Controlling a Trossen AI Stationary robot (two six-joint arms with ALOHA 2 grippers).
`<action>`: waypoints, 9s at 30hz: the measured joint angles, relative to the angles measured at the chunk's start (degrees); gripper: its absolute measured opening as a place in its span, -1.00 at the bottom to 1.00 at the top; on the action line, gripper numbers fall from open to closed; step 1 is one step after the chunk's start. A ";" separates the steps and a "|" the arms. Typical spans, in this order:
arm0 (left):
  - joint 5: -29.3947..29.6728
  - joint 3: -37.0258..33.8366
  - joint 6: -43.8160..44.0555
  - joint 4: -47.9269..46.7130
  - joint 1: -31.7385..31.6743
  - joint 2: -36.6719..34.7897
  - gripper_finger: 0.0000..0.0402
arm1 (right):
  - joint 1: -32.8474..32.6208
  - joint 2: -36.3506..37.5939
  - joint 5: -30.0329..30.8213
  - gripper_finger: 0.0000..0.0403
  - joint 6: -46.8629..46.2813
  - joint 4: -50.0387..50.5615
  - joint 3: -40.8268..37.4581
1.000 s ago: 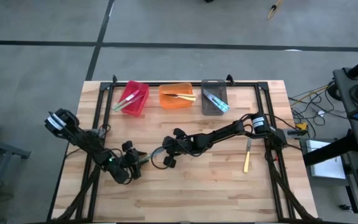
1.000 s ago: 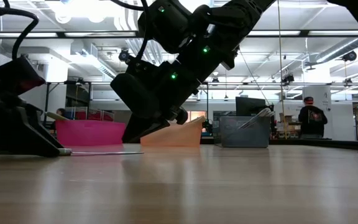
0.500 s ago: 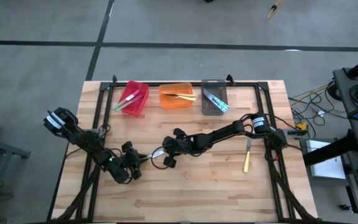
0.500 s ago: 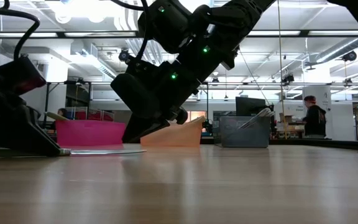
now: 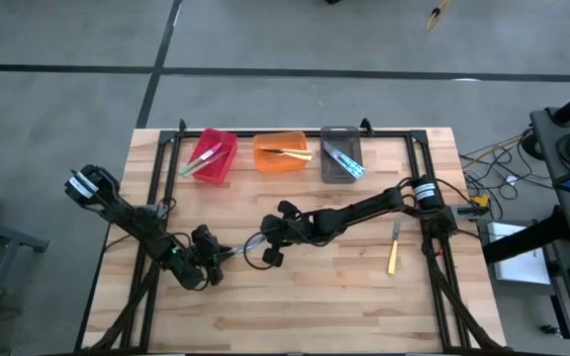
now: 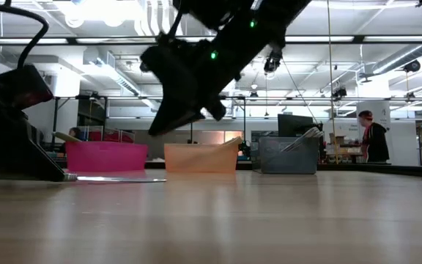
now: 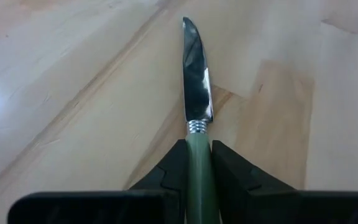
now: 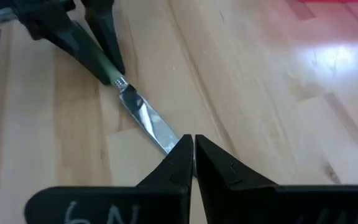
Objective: Sort silverware by color (type)
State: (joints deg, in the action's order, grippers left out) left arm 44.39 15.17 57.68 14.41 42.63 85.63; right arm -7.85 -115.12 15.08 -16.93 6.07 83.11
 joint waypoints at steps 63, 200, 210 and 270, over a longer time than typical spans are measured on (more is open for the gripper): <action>-37.04 35.77 -62.13 -67.85 -94.71 -23.88 -0.83 | -5.79 19.35 -0.03 -0.96 6.82 25.42 0.04; 12.19 15.18 -24.14 -20.43 -6.71 -27.98 -0.80 | -2.87 45.78 -22.92 0.09 -64.72 44.25 -53.48; 12.25 15.18 -24.14 -20.43 -6.73 -27.98 -0.80 | -2.91 45.69 -22.87 -0.58 -63.01 39.69 -53.46; 15.74 15.20 -24.13 -13.02 -7.19 -25.42 -0.80 | -1.62 26.06 -7.54 -0.87 20.60 -71.93 -41.37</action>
State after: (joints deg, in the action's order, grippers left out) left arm 60.13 30.37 33.55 1.39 35.44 60.21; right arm -9.47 -89.06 7.54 3.67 -65.86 41.74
